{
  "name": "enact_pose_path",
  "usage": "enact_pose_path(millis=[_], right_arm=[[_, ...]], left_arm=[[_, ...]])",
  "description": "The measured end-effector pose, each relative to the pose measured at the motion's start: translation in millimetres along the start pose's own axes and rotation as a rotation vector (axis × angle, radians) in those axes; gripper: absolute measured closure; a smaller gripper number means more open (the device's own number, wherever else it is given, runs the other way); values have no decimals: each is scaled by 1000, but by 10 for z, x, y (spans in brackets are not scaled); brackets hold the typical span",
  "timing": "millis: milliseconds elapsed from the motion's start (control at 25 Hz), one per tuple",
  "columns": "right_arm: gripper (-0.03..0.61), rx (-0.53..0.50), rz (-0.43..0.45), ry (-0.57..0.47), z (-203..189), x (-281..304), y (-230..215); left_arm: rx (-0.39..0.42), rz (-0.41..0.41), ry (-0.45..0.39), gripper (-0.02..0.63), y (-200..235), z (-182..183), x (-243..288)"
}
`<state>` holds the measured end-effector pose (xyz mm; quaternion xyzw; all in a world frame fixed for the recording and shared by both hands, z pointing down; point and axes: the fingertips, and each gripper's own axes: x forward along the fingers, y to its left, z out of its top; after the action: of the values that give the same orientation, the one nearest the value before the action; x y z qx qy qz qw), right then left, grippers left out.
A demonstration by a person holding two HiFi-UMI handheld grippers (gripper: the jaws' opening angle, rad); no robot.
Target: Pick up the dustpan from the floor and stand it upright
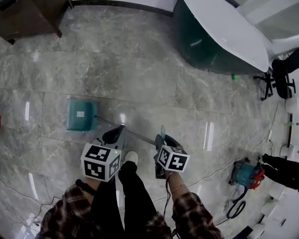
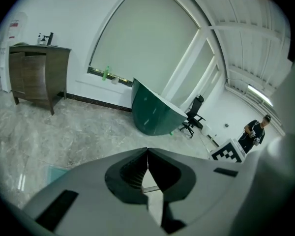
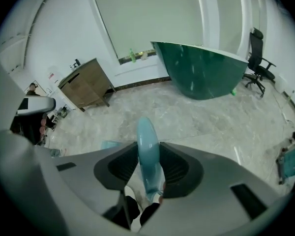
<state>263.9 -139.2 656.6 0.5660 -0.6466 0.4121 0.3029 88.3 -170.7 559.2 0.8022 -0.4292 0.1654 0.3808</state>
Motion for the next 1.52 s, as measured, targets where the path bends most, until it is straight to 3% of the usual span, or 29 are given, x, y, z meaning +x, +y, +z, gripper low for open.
enact_pose_path(millis=[160,480,880,1280,1520], right_arm=[[443,18,107,-52,282,-186,714],[443,-194,203,-90,724,-446,2179],[443,-330,380,-16,810,-406,3645],[443,-444,405,60,971,-225,4036],[443,-545,423,55,1057,-250,4029]], left_arm=[[-37,51,-55,601,226,124,-562],[-96,186,-166,601,826,443,-1736],[-209,372,-268,601,1472,478,-2679],[-362,474,-361,601,1690,483,-2959],[-376,507,-391,601,1684,654,-2981]])
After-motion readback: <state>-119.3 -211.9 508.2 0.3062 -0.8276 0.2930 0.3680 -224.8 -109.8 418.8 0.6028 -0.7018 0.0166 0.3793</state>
